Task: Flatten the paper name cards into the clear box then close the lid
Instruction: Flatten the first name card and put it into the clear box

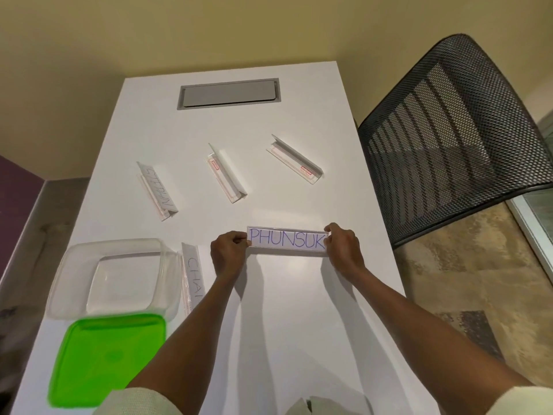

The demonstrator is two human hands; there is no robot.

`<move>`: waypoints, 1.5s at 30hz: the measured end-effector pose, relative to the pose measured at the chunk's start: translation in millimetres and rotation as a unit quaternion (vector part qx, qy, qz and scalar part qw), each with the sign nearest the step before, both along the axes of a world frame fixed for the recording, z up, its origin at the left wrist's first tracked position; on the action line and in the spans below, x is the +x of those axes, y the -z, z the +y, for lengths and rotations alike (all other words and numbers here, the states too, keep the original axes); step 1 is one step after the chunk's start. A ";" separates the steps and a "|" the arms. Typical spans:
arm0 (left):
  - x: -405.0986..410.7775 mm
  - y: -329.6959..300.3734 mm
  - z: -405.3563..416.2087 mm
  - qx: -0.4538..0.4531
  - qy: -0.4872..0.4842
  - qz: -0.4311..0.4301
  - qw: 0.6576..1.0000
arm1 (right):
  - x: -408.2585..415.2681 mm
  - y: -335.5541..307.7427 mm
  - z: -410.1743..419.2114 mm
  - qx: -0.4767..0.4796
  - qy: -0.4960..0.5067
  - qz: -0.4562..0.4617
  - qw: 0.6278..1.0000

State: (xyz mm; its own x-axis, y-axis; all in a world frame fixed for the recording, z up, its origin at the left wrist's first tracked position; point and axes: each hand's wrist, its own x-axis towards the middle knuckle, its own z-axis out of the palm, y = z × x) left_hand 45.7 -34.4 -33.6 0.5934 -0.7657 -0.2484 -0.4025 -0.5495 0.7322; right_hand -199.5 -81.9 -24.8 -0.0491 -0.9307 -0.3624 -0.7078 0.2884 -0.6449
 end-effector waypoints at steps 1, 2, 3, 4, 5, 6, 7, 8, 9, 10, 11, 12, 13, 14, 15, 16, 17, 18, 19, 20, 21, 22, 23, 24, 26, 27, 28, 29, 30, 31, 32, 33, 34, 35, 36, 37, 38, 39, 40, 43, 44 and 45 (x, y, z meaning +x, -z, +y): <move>-2.1 2.3 1.0 0.004 -0.001 0.002 1.000 | -0.7 1.0 0.1 0.006 0.017 -0.016 1.000; -3.3 5.9 1.3 0.003 -0.001 0.003 1.000 | -1.4 1.9 0.2 0.013 0.031 -0.030 0.999; -5.3 7.2 1.9 0.008 -0.004 0.004 1.000 | -1.4 2.8 0.5 0.016 0.037 -0.043 0.998; -6.4 9.7 2.5 0.006 -0.004 0.003 1.000 | -1.3 4.5 0.4 0.018 0.037 -0.048 0.998; -7.9 10.1 3.4 0.008 -0.001 -0.002 1.000 | -0.9 5.5 -0.2 0.021 0.041 -0.051 0.998; -8.1 12.5 3.9 0.003 0.008 -0.011 1.000 | -0.3 6.2 -1.2 0.034 0.060 -0.061 0.996; -8.8 12.9 4.9 0.006 0.017 -0.017 1.000 | 0.4 5.6 -2.2 0.051 0.085 -0.079 0.992; -8.4 15.6 5.7 0.005 0.028 -0.024 0.999 | 0.5 6.5 -3.3 0.065 0.103 -0.090 0.988; -8.8 15.9 6.9 0.008 0.035 -0.023 0.999 | 0.3 7.6 -4.0 0.069 0.107 -0.091 0.988; -8.3 18.5 8.1 0.008 0.042 -0.027 0.999 | 0.6 8.7 -4.0 0.065 0.099 -0.084 0.989; -8.6 18.5 9.7 0.012 0.043 -0.028 0.999 | 0.6 10.7 -3.7 0.059 0.086 -0.078 0.991; -7.3 20.6 11.0 0.008 0.045 -0.029 0.999 | 0.4 12.4 -2.8 0.053 0.073 -0.069 0.994; -7.0 20.5 12.9 0.009 0.043 -0.025 0.999 | 0.8 14.1 -2.3 0.049 0.057 -0.057 0.996; -5.3 23.6 13.6 0.007 0.049 -0.023 0.999 | 0.7 16.0 -1.8 0.047 0.047 -0.049 0.997; -4.0 25.0 14.6 0.010 0.050 -0.023 0.998 | 0.8 17.4 -1.6 0.053 0.049 -0.051 0.996; -1.7 29.0 15.5 0.012 0.059 -0.027 0.998 | 1.0 17.9 -1.5 0.062 0.060 -0.060 0.994; 0.6 31.8 16.0 0.020 0.066 -0.031 0.997 | 0.9 18.7 -1.6 0.071 0.070 -0.067 0.993; 1.9 31.7 17.4 0.029 0.078 -0.041 0.996 | 0.7 19.5 -1.8 0.075 0.073 -0.070 0.992; 2.6 33.5 17.1 0.040 0.071 -0.037 0.996 | 0.4 21.1 -2.2 0.071 0.064 -0.063 0.993; 4.7 30.8 18.8 0.052 0.090 -0.043 0.994 | -0.5 22.2 -2.3 0.064 0.047 -0.056 0.995; 3.7 30.4 17.4 0.038 0.080 -0.039 0.995 | -1.2 23.4 -2.0 0.056 0.031 -0.047 0.997; 5.4 28.6 18.3 0.047 0.102 -0.044 0.993 | -2.3 25.3 -2.4 0.050 0.017 -0.038 0.998; 5.0 29.6 16.7 0.035 0.095 -0.027 0.994 | -3.9 27.5 -3.2 0.042 -0.001 -0.026 0.999; 5.9 28.8 17.4 0.047 0.103 -0.028 0.993 | -5.3 28.7 -3.6 0.035 -0.019 -0.008 0.999; 8.4 27.9 16.8 0.052 0.109 -0.024 0.992 | -9.6 32.8 -5.4 -0.004 -0.069 0.058 0.996; 10.7 26.5 17.1 0.060 0.103 -0.025 0.992 | -11.8 35.0 -5.7 -0.048 -0.105 0.112 0.987; 13.8 27.3 16.3 0.061 0.101 -0.034 0.992 | -14.1 37.5 -4.8 -0.095 -0.132 0.165 0.973; 16.8 24.9 16.3 0.062 0.102 -0.038 0.992 | -15.8 38.4 -4.1 -0.126 -0.140 0.190 0.964; 20.7 27.9 14.6 0.055 0.103 -0.046 0.992 | -17.6 38.0 -4.4 -0.153 -0.140 0.194 0.959; 20.9 22.9 14.2 0.039 0.100 -0.040 0.993 | -19.3 38.3 -5.4 -0.177 -0.142 0.190 0.955; 20.4 19.4 12.5 0.029 0.101 -0.046 0.993 | -20.6 37.7 -6.7 -0.195 -0.151 0.183 0.952; 20.8 17.2 11.8 0.022 0.127 -0.065 0.990 | -22.4 36.8 -9.0 -0.205 -0.172 0.175 0.948; 22.2 14.2 10.1 0.004 0.163 -0.086 0.983 | -23.3 34.8 -11.8 -0.216 -0.197 0.168 0.941; 23.5 8.1 9.3 -0.009 0.209 -0.112 0.971 | -23.8 33.6 -15.5 -0.221 -0.218 0.165 0.936; 25.8 8.2 6.4 -0.022 0.262 -0.167 0.950 | -23.8 31.4 -18.9 -0.215 -0.237 0.162 0.934; 27.8 8.3 2.9 -0.034 0.291 -0.199 0.935 | -23.0 29.1 -22.3 -0.206 -0.253 0.162 0.931; 29.4 10.3 -1.5 -0.035 0.320 -0.233 0.918 | -22.0 28.1 -25.3 -0.196 -0.267 0.165 0.929; 29.6 9.2 -3.9 -0.025 0.334 -0.239 0.912 | -21.0 28.2 -28.2 -0.190 -0.278 0.170 0.926; 30.3 11.0 -6.8 -0.017 0.343 -0.245 0.907 | -20.6 29.8 -30.7 -0.189 -0.287 0.175 0.923; 28.1 8.9 -13.7 0.004 0.348 -0.239 0.906 | -22.9 37.9 -33.8 -0.191 -0.316 0.172 0.913; 29.1 10.2 -14.1 0.003 0.350 -0.241 0.905 | -22.8 38.9 -34.6 -0.184 -0.326 0.168 0.912; 30.8 12.7 -14.0 0.007 0.358 -0.237 0.903 | -22.2 38.9 -35.3 -0.175 -0.332 0.171 0.911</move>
